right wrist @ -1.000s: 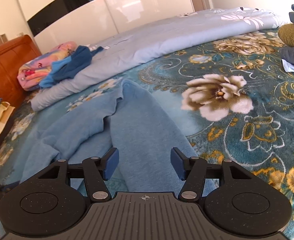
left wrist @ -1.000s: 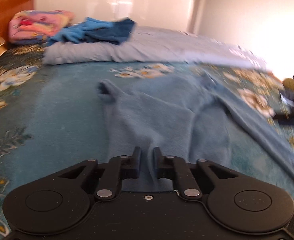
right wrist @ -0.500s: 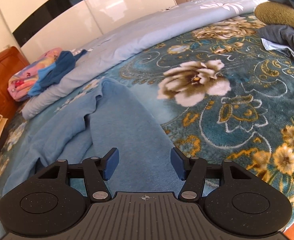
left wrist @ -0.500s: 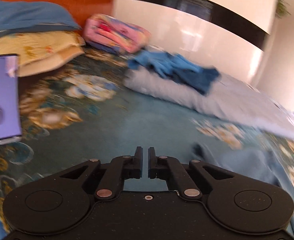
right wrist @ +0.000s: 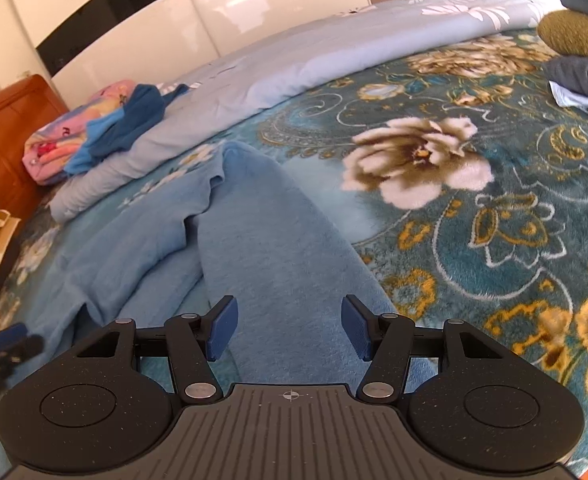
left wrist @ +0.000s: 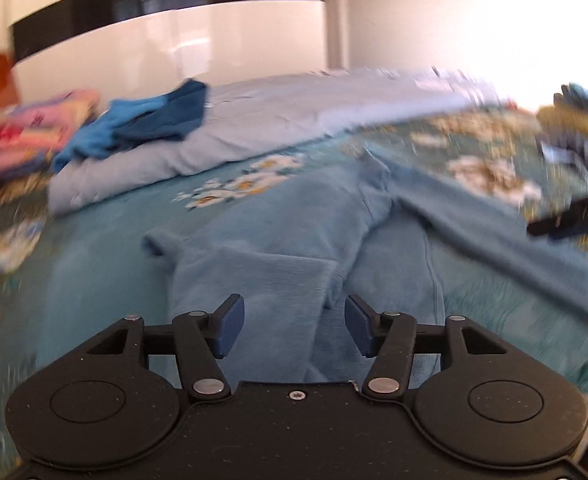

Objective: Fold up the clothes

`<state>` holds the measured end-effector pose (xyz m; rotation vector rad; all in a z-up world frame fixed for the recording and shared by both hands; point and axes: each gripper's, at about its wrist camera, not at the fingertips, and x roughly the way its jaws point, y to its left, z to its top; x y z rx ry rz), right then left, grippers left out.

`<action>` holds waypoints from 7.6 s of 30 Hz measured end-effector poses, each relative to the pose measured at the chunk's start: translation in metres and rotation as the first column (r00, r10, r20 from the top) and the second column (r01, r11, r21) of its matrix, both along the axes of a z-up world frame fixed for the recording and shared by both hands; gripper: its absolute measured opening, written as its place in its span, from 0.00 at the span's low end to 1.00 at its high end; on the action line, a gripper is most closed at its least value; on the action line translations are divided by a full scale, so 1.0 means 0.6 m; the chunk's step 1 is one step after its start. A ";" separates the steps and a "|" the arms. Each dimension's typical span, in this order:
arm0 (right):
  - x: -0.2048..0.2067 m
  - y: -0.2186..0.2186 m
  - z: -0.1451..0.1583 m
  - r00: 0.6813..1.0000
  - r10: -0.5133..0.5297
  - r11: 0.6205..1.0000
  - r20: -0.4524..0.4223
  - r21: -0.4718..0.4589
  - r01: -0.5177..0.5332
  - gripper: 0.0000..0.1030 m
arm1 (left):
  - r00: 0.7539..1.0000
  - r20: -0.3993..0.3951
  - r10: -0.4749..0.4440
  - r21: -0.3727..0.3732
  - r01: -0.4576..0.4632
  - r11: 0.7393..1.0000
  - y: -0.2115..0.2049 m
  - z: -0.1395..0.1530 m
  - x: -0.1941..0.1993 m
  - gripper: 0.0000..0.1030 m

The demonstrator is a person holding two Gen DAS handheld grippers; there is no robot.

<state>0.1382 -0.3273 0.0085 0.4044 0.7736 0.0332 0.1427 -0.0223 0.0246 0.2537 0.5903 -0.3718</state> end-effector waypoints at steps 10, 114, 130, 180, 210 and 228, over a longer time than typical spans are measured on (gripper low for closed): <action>-0.008 -0.022 -0.006 0.999 -0.031 0.999 -0.018 0.007 0.031 0.55 | 0.998 -0.019 0.056 0.022 -0.056 0.998 0.039 -0.012 0.052 0.05; 0.311 0.015 0.011 0.991 0.103 0.949 0.079 -0.305 -0.075 0.03 | 0.945 -0.075 0.320 -0.129 -0.327 0.936 0.231 -0.007 0.208 0.28; 0.336 0.007 -0.003 0.994 0.082 0.947 0.069 -0.317 -0.056 0.03 | 0.943 -0.069 0.326 -0.146 -0.333 0.932 0.210 -0.034 0.251 0.03; 0.082 0.082 -0.016 0.974 0.207 0.923 -0.091 -0.312 -0.225 0.34 | 0.911 0.153 0.384 -0.273 -0.334 0.902 0.190 0.132 -0.043 0.98; 0.134 -0.058 0.037 0.975 0.224 0.956 0.013 -0.199 -0.217 0.10 | 0.932 -0.087 0.353 -0.287 -0.363 0.887 0.128 0.058 0.011 0.98; 0.146 -0.011 0.020 0.953 0.295 0.870 0.066 -0.431 -0.240 0.03 | 0.932 -0.163 0.325 -0.237 -0.356 0.904 0.094 0.010 0.050 0.98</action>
